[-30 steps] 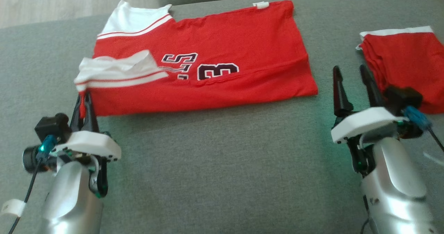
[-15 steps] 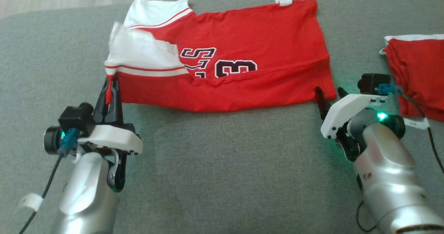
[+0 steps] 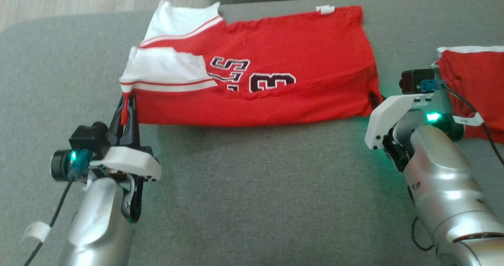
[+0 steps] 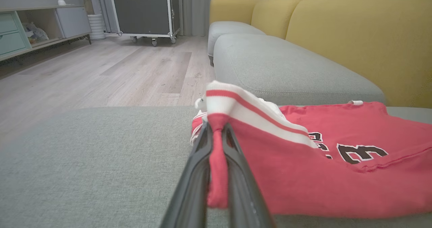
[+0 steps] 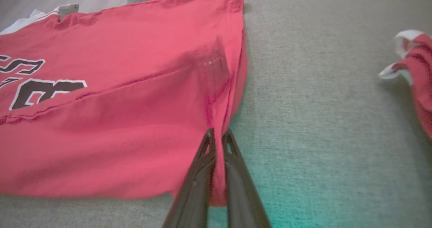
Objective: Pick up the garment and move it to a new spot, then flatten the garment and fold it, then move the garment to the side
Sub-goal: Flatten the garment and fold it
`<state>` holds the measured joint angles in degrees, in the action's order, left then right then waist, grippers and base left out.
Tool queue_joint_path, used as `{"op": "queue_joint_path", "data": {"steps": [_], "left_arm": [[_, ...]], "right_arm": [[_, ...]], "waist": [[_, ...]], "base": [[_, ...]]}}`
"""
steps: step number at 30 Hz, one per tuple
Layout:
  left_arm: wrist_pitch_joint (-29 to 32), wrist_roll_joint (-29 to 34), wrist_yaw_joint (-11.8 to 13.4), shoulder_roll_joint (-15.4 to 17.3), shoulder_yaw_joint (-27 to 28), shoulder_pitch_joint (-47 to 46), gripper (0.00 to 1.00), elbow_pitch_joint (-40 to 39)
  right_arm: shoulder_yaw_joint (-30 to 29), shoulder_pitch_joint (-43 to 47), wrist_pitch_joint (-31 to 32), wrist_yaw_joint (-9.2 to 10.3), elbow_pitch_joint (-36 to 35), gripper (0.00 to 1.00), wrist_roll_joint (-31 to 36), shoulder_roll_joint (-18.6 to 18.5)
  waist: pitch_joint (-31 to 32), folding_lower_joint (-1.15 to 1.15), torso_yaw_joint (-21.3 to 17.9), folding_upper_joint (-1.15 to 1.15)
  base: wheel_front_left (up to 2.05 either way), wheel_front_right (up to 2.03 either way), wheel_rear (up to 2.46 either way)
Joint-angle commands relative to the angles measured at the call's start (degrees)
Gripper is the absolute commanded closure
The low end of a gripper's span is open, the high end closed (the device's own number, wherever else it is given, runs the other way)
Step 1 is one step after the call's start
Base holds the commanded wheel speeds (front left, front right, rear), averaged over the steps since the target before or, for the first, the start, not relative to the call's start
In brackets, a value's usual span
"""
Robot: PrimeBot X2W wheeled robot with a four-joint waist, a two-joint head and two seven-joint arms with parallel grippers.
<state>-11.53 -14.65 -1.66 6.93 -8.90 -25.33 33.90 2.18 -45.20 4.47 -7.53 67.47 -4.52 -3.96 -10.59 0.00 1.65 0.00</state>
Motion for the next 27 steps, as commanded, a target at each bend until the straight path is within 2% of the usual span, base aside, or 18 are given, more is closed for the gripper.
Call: {"op": "queue_joint_path", "data": {"steps": [1, 7, 16, 22, 27], "left_arm": [[-0.65, -0.5, 0.51, 1.91, 2.31, -0.86, 1.0, -1.2], [-0.29, -1.14, 0.9, 2.94, 2.69, 2.19, 1.0, 0.63], [3.46, -2.19, 0.6, 4.59, 2.36, 8.29, 1.0, 0.87], [9.3, -2.74, -0.2, 5.72, 1.04, 13.49, 1.0, -1.84], [12.82, -3.3, 0.43, 6.39, 0.79, 17.1, 1.0, -6.51]], "right_arm": [[1.25, -2.25, -0.94, 0.04, -1.35, 1.0, 0.28, -0.09], [4.72, -0.97, 0.05, 0.04, -1.95, 1.0, -1.29, -1.13], [8.94, 5.98, 3.11, 0.04, -6.89, 1.0, -7.94, -4.28], [10.32, 12.85, 6.93, 0.04, -13.18, 1.0, -12.15, -5.97], [10.22, 18.33, 10.77, 0.04, -20.49, 1.0, -14.29, -7.13]], "waist": [[1.17, 0.0, -0.67, 0.0], [5.04, 0.0, -2.68, 0.0], [10.71, 0.0, -5.0, 0.0], [13.28, 0.0, -5.84, 0.0], [14.08, 0.0, -6.14, 0.0]], "base": [[0.0, 0.0, 0.0], [0.0, 0.0, 0.0], [0.0, 0.0, 0.0], [0.0, 0.0, 0.0], [0.0, 0.0, 0.0]]}}
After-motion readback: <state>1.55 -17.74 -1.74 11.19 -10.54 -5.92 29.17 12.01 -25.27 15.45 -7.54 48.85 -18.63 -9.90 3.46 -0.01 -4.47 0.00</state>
